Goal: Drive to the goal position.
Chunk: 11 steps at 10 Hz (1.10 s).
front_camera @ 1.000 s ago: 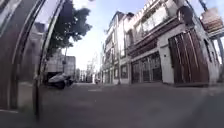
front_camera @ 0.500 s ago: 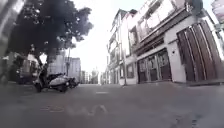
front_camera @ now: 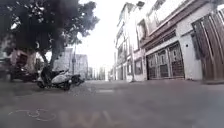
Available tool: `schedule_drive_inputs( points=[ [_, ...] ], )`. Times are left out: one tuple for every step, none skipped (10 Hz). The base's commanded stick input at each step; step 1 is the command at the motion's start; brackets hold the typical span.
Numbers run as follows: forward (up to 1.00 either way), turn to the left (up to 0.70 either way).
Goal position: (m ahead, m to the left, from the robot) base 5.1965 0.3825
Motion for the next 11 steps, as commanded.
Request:
schedule_drive_inputs(
  points=[
    [1.00,0.39],
    [1.00,0.00],
    [1.00,0.00],
    [1.00,0.00],
    [1.00,0.00],
    [1.00,0.00],
    [1.00,0.00],
    [1.00,0.00],
    [1.00,0.00],
    [1.00,0.00],
    [1.00,0.00]
  ],
)
